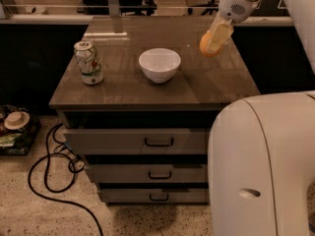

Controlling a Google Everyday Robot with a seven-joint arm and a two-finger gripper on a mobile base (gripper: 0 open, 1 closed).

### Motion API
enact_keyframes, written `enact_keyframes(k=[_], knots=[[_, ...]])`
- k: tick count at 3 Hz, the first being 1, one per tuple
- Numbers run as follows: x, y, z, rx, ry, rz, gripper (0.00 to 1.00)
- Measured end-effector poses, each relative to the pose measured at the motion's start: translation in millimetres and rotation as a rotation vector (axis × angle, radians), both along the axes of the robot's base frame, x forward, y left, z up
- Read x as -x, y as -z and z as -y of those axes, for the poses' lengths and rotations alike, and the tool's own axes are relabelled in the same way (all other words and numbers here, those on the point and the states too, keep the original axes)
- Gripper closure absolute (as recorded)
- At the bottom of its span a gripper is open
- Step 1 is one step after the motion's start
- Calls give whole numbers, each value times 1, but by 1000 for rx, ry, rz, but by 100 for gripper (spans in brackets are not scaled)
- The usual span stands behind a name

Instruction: Pick orange from white bowl and place on counter

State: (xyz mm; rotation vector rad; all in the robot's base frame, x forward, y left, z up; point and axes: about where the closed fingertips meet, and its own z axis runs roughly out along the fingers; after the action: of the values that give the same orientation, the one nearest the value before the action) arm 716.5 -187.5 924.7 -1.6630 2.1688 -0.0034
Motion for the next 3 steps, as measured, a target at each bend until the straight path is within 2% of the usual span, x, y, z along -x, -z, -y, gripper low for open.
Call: enact_keyframes(k=[1,2,3], knots=[[-3,20,4,11,11,-61,100],[-7,41,-2,55,20,-126,100],[-13,55,-14,82,8,-151,100]])
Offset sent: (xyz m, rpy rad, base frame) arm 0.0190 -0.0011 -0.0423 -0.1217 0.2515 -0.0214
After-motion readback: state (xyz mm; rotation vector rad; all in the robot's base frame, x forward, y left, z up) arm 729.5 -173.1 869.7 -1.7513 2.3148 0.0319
